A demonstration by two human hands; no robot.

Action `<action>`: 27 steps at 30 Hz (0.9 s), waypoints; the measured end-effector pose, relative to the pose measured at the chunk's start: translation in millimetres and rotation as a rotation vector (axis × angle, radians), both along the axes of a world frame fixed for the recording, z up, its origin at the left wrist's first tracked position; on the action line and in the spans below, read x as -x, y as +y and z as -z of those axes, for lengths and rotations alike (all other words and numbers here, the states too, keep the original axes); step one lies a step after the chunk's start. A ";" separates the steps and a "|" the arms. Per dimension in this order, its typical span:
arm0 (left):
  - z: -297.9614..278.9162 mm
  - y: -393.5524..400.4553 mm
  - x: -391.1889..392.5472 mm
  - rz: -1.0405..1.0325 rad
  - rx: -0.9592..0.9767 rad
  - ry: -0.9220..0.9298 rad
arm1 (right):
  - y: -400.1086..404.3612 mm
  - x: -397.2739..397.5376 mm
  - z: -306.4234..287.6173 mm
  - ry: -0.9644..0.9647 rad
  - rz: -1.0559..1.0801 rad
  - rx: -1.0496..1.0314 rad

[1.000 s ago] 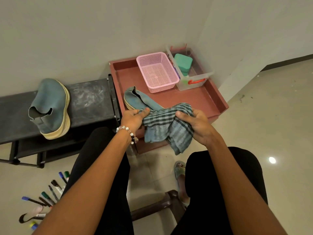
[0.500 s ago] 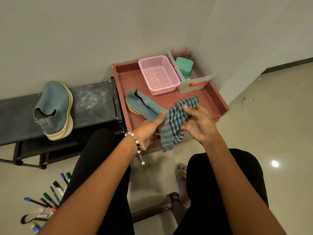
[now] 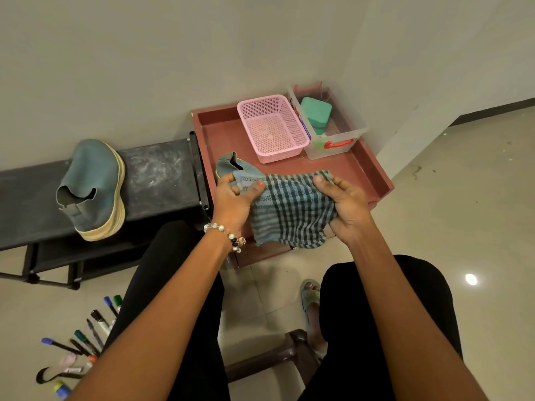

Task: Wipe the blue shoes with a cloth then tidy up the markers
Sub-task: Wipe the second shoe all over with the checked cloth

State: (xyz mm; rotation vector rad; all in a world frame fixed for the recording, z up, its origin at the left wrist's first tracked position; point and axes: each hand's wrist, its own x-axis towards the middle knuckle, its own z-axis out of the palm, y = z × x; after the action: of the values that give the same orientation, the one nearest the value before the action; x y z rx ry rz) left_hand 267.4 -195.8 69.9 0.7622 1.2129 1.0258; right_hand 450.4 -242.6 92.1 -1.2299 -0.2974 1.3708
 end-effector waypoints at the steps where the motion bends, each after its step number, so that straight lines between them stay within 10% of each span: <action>1: 0.6 0.8 1.6 0.017 -0.046 0.070 | 1.0 -0.3 2.7 -0.046 0.010 -0.023; 14: -0.9 15.8 37.7 0.244 -0.292 0.256 | -0.3 -9.3 6.8 -0.201 -0.218 -0.182; 22: -6.1 12.1 31.5 0.047 -0.463 0.832 | 7.2 -6.0 9.5 -1.074 -0.212 -0.167; 27: -17.1 11.1 34.0 0.235 -0.500 0.428 | 6.4 -3.7 4.5 -0.654 -0.128 -0.315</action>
State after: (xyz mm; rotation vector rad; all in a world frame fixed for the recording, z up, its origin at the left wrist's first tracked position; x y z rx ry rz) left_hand 233.4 -184.7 86.9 1.5407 1.1928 1.0075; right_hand 454.1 -236.2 87.6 -1.3743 -1.0226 0.9401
